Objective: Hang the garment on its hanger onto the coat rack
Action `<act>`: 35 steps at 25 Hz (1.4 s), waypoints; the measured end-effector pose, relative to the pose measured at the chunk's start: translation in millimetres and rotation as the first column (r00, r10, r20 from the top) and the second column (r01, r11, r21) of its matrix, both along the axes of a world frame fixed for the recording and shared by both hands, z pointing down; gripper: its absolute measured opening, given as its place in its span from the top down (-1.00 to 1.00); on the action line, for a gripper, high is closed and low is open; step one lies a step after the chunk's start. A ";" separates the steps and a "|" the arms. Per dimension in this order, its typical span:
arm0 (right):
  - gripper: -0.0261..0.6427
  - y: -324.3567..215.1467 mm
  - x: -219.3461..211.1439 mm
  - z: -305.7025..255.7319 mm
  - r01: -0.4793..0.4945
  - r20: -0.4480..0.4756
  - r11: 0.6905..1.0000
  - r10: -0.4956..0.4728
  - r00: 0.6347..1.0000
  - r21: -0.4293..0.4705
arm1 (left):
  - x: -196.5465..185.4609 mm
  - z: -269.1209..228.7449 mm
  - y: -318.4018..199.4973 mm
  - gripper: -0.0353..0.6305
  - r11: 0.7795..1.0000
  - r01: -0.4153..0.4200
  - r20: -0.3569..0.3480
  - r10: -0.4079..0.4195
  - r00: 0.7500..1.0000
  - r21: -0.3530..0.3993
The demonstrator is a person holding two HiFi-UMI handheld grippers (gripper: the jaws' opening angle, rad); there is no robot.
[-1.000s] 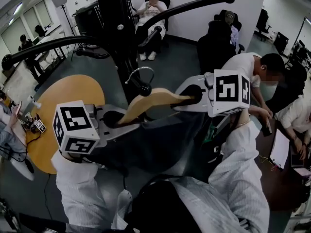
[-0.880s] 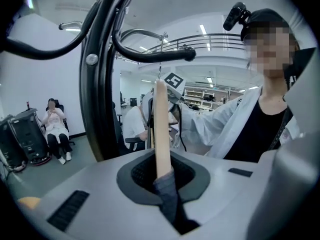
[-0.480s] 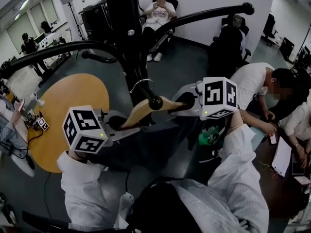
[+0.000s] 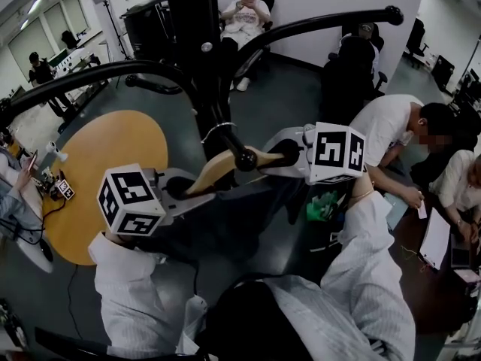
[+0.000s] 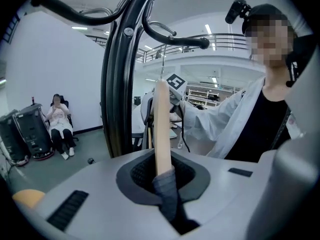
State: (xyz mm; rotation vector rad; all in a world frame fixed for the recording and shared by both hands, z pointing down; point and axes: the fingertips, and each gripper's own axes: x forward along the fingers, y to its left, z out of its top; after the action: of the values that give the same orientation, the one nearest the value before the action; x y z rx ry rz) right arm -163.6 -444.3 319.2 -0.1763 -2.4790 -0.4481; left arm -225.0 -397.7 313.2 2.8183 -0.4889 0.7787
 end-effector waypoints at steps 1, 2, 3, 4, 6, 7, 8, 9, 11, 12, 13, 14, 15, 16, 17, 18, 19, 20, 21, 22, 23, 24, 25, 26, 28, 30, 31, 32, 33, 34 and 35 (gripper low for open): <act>0.81 0.0 0.6 -0.1 -0.007 -0.005 1.000 0.007 1.000 -0.009 | -0.3 0.1 -0.3 0.85 1.000 0.000 0.008 0.000 1.000 0.023; 0.80 0.5 1.4 -0.2 -0.012 -0.010 1.000 0.012 1.000 -0.020 | -0.6 0.1 0.1 0.85 0.999 -0.002 0.014 0.001 1.000 0.044; 0.78 1.5 2.1 -0.6 -0.015 -0.014 0.999 0.014 1.000 -0.032 | -1.0 -0.2 0.7 0.85 0.998 -0.002 0.015 0.002 1.000 0.061; 0.78 2.8 2.8 -1.5 -0.015 -0.014 0.999 0.014 1.000 -0.044 | -1.7 -0.7 1.3 0.85 0.997 -0.001 0.012 0.001 1.000 0.072; 0.74 5.2 3.5 -4.1 -0.010 -0.007 0.998 0.010 1.000 -0.064 | -4.6 -1.3 2.0 0.84 0.997 0.001 0.004 -0.001 1.000 0.083; 0.71 6.5 3.9 -5.1 -0.007 -0.005 0.997 0.007 1.000 -0.070 | -6.6 -1.1 2.5 0.84 0.996 0.000 0.004 -0.001 1.000 0.088; 0.68 8.4 4.5 -5.7 -0.004 -0.005 0.997 0.003 1.000 -0.077 | -8.8 -0.8 3.6 0.81 0.996 -0.003 0.006 0.002 1.000 0.095; 0.66 10.8 5.5 -6.2 0.002 -0.007 0.996 -0.002 1.000 -0.084 | -11.0 -1.0 5.2 0.76 0.995 -0.009 0.010 0.008 1.000 0.104; 0.60 15.6 8.3 -8.5 0.015 -0.012 0.996 -0.017 1.000 -0.092 | -15.5 -3.8 9.1 0.67 0.991 -0.026 0.020 0.024 1.000 0.128; 0.59 17.1 9.9 -10.8 0.021 -0.013 0.996 -0.022 1.000 -0.089 | -18.4 -6.6 10.7 0.65 0.989 -0.031 0.021 0.028 0.999 0.142; 0.57 17.9 11.8 -13.9 0.024 -0.012 0.996 -0.025 1.000 -0.082 | -22.0 -10.2 11.6 0.65 0.988 -0.028 0.020 0.026 0.999 0.153; 0.56 18.5 14.1 -17.7 0.027 -0.008 0.997 -0.028 1.000 -0.075 | -26.1 -14.3 12.2 0.65 0.987 -0.020 0.017 0.017 1.000 0.162; 0.56 19.3 16.9 -22.1 0.030 0.000 0.997 -0.031 1.000 -0.069 | -30.4 -18.9 12.6 0.65 0.985 -0.007 0.016 0.005 1.000 0.172; 0.55 20.5 20.0 -27.3 0.032 0.013 0.998 -0.031 0.999 -0.063 | -34.9 -23.6 13.4 0.65 0.983 0.006 0.014 -0.009 1.000 0.183; 0.55 21.5 23.2 -33.3 0.029 0.034 0.998 -0.027 0.999 -0.055 | -39.9 -28.2 14.7 0.65 0.980 0.020 0.010 -0.022 1.000 0.197; 0.55 21.9 26.0 -40.3 0.019 0.063 0.999 -0.016 0.998 -0.042 | -45.4 -33.1 16.2 0.65 0.977 0.036 0.001 -0.037 0.999 0.212; 0.55 21.3 28.1 -48.6 -0.001 0.100 1.000 0.003 0.995 -0.022 | -51.2 -39.1 17.8 0.65 0.971 0.055 -0.014 -0.054 0.998 0.231; 0.55 20.5 29.8 -58.6 -0.026 0.147 1.000 0.025 0.989 0.004 | -56.7 -47.5 19.7 0.64 0.964 0.081 -0.036 -0.074 0.997 0.254; 0.55 20.7 31.3 -69.9 -0.052 0.199 0.998 0.044 0.979 0.034 | -61.4 -58.7 21.7 0.65 0.953 0.115 -0.067 -0.100 0.993 0.282; 0.55 22.5 33.6 -81.7 -0.075 0.254 0.995 0.056 0.966 0.065 | -64.5 -72.7 23.8 0.65 0.936 0.156 -0.107 -0.129 0.986 0.314; 0.56 25.8 36.7 -93.4 -0.097 0.307 0.991 0.065 0.949 0.089 | -65.6 -88.1 26.0 0.65 0.914 0.204 -0.152 -0.159 0.975 0.350; 0.56 30.0 40.2 -103.8 -0.123 0.357 0.987 0.078 0.931 0.105 | -64.3 -103.1 28.5 0.65 0.888 0.252 -0.198 -0.187 0.962 0.384; 0.56 34.6 43.4 -111.8 -0.154 0.401 0.982 0.098 0.911 0.110 | -60.5 -116.0 31.5 0.65 0.862 0.295 -0.243 -0.208 0.947 0.412; 0.56 39.3 45.0 -117.2 -0.189 0.439 0.976 0.123 0.890 0.109 | -54.7 -125.8 34.8 0.65 0.841 0.331 -0.286 -0.221 0.932 0.428; 0.56 49.1 42.1 -120.0 -0.263 0.505 0.960 0.182 0.844 0.093 | -40.4 -136.6 41.1 0.66 0.823 0.381 -0.377 -0.223 0.899 0.421; 0.62 54.6 35.5 -115.0 -0.351 0.561 0.935 0.262 0.785 0.054 | -27.8 -135.2 42.7 0.72 0.828 0.419 -0.457 -0.229 0.859 0.373; 0.67 53.7 33.3 -110.0 -0.405 0.584 0.914 0.317 0.747 0.023 | -22.5 -130.7 41.3 0.74 0.828 0.442 -0.486 -0.244 0.839 0.346; 0.72 50.8 32.3 -103.1 -0.464 0.599 0.885 0.379 0.705 -0.013 | -17.2 -125.4 39.1 0.75 0.822 0.467 -0.508 -0.265 0.820 0.325; 0.79 47.1 32.0 -94.7 -0.520 0.607 0.853 0.439 0.662 -0.050 | -12.1 -119.9 36.8 0.78 0.810 0.497 -0.525 -0.290 0.800 0.310; 0.89 43.9 31.7 -85.8 -0.563 0.611 0.822 0.491 0.621 -0.088 | -7.7 -114.8 34.6 0.83 0.794 0.532 -0.542 -0.319 0.777 0.296; 0.91 41.8 30.5 -77.6 -0.592 0.612 0.797 0.530 0.587 -0.122 | -4.4 -110.1 32.8 0.87 0.774 0.568 -0.560 -0.349 0.751 0.279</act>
State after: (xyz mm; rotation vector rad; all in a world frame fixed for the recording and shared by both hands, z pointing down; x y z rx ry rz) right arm -133.0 -402.5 241.7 0.9471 -2.9294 -0.3754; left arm -229.4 -364.9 203.0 2.8810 -1.3534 -0.1731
